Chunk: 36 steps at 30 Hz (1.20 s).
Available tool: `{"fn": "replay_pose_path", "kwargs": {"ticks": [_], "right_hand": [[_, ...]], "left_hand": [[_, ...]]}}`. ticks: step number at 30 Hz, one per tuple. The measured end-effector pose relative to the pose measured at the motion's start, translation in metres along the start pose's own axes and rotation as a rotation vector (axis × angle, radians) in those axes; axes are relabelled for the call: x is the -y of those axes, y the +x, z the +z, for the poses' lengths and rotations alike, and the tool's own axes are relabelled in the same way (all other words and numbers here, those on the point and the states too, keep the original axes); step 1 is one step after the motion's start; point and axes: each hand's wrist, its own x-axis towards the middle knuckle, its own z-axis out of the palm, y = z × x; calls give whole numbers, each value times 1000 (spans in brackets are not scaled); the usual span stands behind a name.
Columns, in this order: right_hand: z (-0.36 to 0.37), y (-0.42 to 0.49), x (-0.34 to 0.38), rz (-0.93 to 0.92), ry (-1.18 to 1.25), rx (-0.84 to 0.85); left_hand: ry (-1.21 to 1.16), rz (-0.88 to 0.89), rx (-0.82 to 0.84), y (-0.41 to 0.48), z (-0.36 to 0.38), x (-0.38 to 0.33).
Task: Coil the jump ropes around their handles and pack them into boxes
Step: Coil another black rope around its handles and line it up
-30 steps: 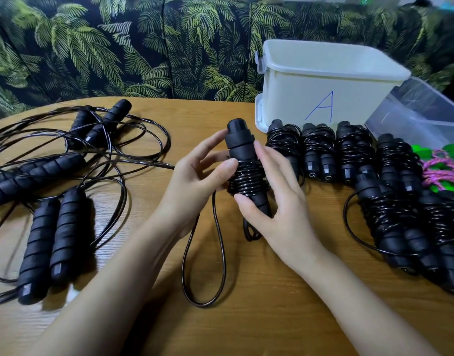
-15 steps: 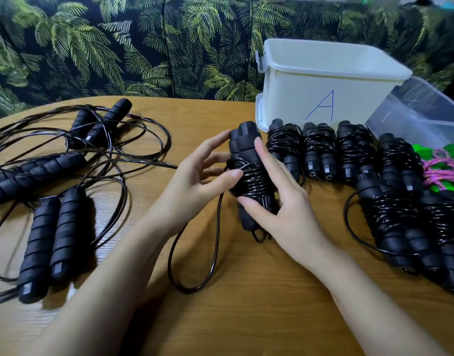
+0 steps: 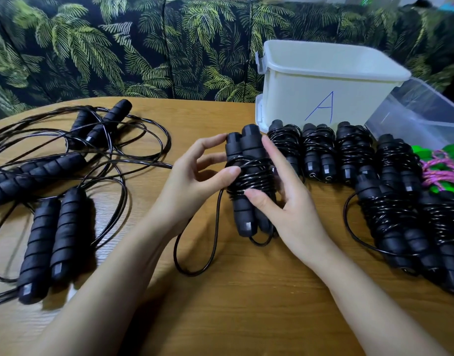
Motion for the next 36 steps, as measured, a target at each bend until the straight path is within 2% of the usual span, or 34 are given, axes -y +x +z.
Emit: {"fn": "replay_pose_path", "kwargs": {"ticks": [7,15,26,31,36], "right_hand": [[4,-1,-2,-103,-246,-16],[3,1,-7,-98,-244,-38],[4,-2,-4,-128,-305,20],[9,-5,3,-93,-742,0],[20,-6,4,-87,-912,-45]], "left_hand": [[11,-2,-62,-1,1,1],[9,-7,11,0,-3,0],[128,83,-139,-1,3,-2],[149,98,-209,-2,7,5],[144,85,-135,-4,10,6]]}}
